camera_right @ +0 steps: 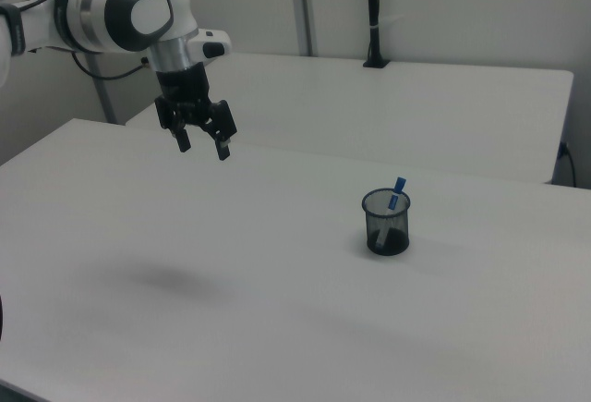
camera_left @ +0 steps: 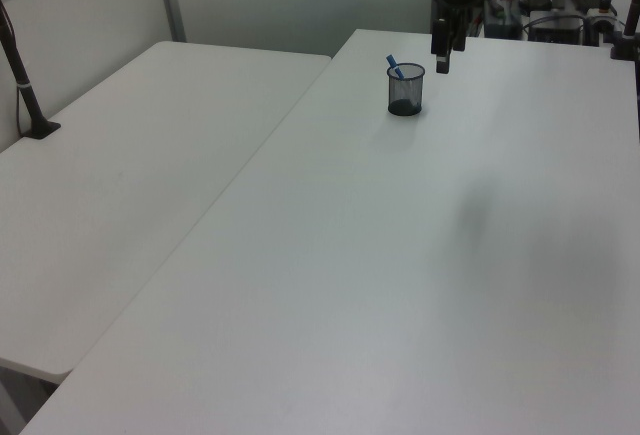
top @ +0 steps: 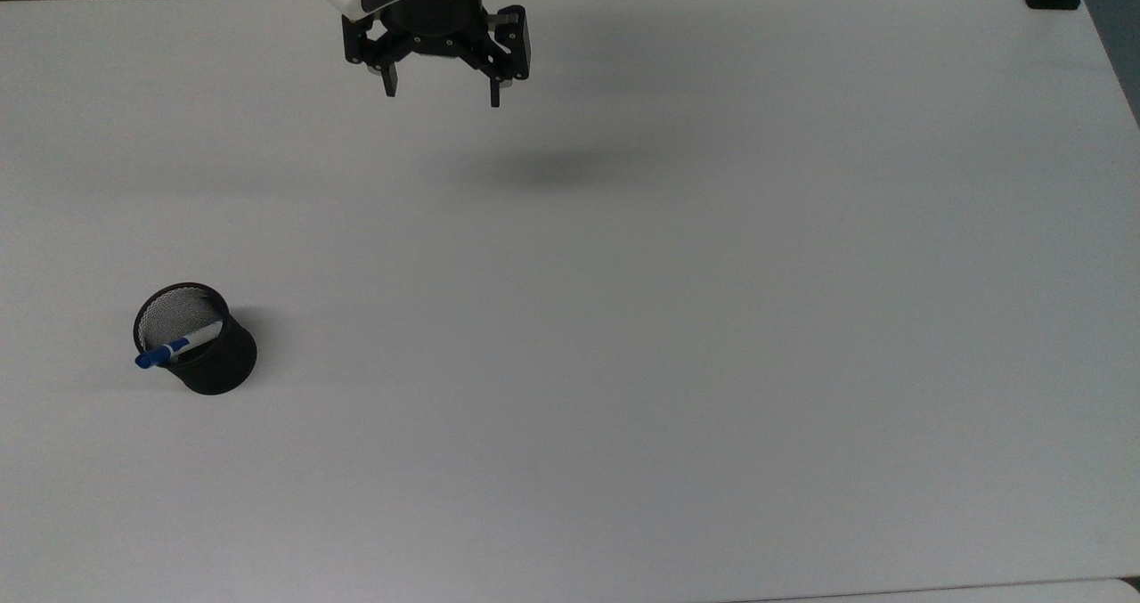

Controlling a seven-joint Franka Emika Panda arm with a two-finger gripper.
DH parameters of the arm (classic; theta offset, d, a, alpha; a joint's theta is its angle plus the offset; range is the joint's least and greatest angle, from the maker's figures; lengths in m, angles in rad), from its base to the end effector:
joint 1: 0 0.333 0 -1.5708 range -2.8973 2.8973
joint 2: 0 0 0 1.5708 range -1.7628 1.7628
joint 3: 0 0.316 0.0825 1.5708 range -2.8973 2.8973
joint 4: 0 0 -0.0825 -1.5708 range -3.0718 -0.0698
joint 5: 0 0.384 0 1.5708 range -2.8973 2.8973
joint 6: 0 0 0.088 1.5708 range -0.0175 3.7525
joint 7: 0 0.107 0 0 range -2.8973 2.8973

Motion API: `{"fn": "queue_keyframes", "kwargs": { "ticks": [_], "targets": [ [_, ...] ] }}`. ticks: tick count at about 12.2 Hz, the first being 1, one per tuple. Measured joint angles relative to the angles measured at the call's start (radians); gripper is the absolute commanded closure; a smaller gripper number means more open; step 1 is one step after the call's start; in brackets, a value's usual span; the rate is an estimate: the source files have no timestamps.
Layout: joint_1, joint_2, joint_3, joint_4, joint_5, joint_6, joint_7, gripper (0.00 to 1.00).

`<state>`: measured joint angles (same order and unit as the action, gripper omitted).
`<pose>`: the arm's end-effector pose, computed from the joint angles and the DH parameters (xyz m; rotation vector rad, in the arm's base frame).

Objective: Remove the marker
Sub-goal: 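Move the open gripper toward the black mesh pen cup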

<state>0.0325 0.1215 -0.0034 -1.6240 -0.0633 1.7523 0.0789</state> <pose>0.6013 0.0120 0.5449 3.0787 -0.0594 0.0157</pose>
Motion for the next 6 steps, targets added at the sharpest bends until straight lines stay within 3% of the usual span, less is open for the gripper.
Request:
{"fn": "queue_keyframes", "kwargs": {
  "ticks": [6],
  "targets": [
    [-0.003,0.0,-0.005,0.001,0.0,0.0,0.001,0.0]
  ]
}}
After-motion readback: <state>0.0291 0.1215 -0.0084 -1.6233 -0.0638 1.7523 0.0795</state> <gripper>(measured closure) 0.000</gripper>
